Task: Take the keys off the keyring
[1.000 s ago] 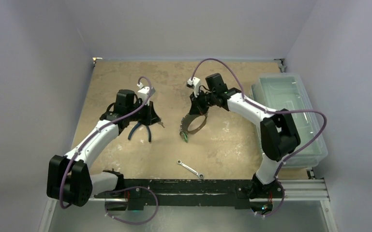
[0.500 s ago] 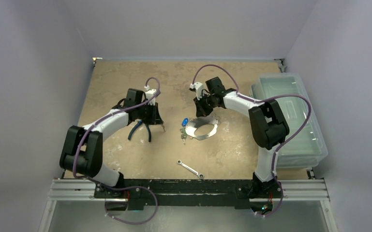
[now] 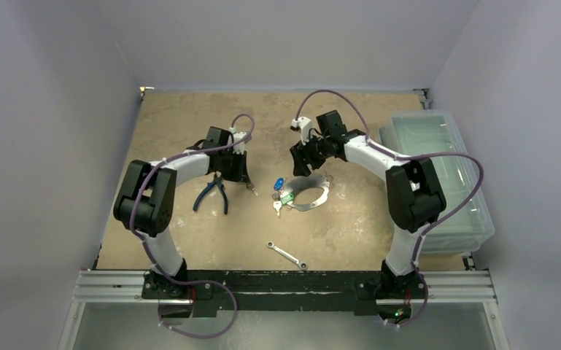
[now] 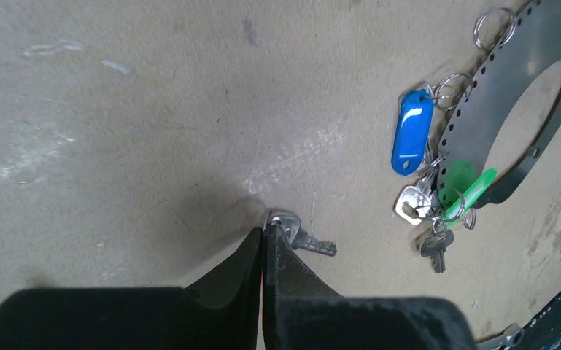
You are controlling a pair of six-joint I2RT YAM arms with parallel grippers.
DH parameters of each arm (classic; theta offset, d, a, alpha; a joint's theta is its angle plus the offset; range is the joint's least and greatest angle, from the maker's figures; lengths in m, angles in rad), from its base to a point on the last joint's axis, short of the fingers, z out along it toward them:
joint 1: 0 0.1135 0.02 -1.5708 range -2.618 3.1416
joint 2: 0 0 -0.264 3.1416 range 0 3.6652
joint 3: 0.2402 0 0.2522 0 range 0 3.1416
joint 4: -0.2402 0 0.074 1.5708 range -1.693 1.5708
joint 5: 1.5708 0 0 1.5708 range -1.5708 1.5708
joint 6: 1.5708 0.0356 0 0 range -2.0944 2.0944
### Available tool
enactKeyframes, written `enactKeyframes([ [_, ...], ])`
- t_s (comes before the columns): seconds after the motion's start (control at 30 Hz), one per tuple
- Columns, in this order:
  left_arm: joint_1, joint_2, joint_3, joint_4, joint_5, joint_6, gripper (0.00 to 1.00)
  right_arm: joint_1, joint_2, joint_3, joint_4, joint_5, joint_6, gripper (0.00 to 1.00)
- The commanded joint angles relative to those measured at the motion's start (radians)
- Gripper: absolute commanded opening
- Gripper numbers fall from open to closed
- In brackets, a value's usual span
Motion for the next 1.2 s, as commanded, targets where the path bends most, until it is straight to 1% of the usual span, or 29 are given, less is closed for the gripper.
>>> enactKeyframes([
  [0.0, -0.035, -0.002, 0.027, -0.011, -0.037, 0.046, 0.0, -0.009, -0.098, 0.041, -0.021, -0.085, 0.013, 0.72],
  [0.07, -0.048, -0.017, 0.036, -0.027, -0.052, 0.062, 0.0, -0.012, -0.132, 0.031, -0.019, -0.131, 0.014, 0.79],
  [0.1, -0.05, -0.025, 0.042, -0.036, -0.052, 0.066, 0.05, -0.012, -0.151, 0.024, -0.014, -0.153, 0.017, 0.84],
  [0.13, -0.051, -0.037, 0.05, -0.046, -0.05, 0.069, 0.12, -0.013, -0.177, 0.012, -0.009, -0.169, 0.02, 0.88],
  [0.17, -0.051, -0.048, 0.058, -0.059, -0.052, 0.076, 0.24, -0.013, -0.197, 0.003, -0.006, -0.187, 0.021, 0.92],
  [0.2, -0.051, -0.06, 0.073, -0.078, -0.052, 0.087, 0.33, -0.014, -0.221, -0.009, -0.003, -0.202, 0.021, 0.95],
  [0.27, -0.049, -0.094, 0.093, -0.117, -0.058, 0.107, 0.49, -0.017, -0.27, -0.04, 0.018, -0.218, 0.026, 0.99],
  [0.3, -0.047, -0.112, 0.101, -0.136, -0.063, 0.116, 0.57, -0.018, -0.297, -0.059, 0.029, -0.222, 0.026, 0.99],
  [0.4, -0.032, -0.172, 0.131, -0.202, -0.052, 0.145, 0.75, -0.028, -0.372, -0.113, 0.067, -0.22, 0.041, 0.99],
  [0.43, -0.02, -0.189, 0.146, -0.227, -0.043, 0.15, 0.79, -0.035, -0.395, -0.131, 0.08, -0.221, 0.049, 0.99],
  [0.47, -0.002, -0.208, 0.163, -0.252, -0.024, 0.156, 0.88, -0.043, -0.418, -0.146, 0.093, -0.222, 0.057, 0.99],
  [0.5, 0.021, -0.224, 0.18, -0.276, -0.007, 0.157, 0.9, -0.052, -0.438, -0.161, 0.107, -0.221, 0.067, 0.99],
  [0.6, 0.103, -0.267, 0.226, -0.339, 0.029, 0.169, 0.93, -0.088, -0.501, -0.192, 0.146, -0.207, 0.103, 0.99],
  [0.67, 0.182, -0.303, 0.241, -0.339, 0.046, 0.168, 0.96, -0.117, -0.549, -0.214, 0.186, -0.182, 0.142, 0.99],
  [0.73, 0.266, -0.32, 0.253, -0.341, 0.067, 0.173, 0.97, -0.138, -0.578, -0.236, 0.226, -0.142, 0.175, 0.99],
  [0.77, 0.321, -0.324, 0.257, -0.335, 0.055, 0.17, 0.97, -0.145, -0.586, -0.241, 0.238, -0.118, 0.187, 0.99],
  [0.83, 0.387, -0.331, 0.256, -0.321, 0.063, 0.17, 0.97, -0.159, -0.593, -0.244, 0.244, -0.099, 0.192, 0.99],
  [0.9, 0.442, -0.333, 0.246, -0.309, 0.116, 0.173, 0.97, -0.166, -0.597, -0.248, 0.249, -0.088, 0.195, 0.99],
  [0.97, 0.462, -0.349, 0.226, -0.267, 0.12, 0.156, 0.97, -0.171, -0.599, -0.252, 0.257, -0.084, 0.201, 0.99],
  [1.07, 0.463, -0.389, 0.203, -0.202, 0.056, 0.11, 0.97, -0.177, -0.592, -0.253, 0.263, -0.066, 0.208, 0.99],
  [1.17, 0.463, -0.412, 0.192, -0.191, 0.016, 0.096, 0.96, -0.182, -0.574, -0.251, 0.266, -0.066, 0.207, 0.99],
])
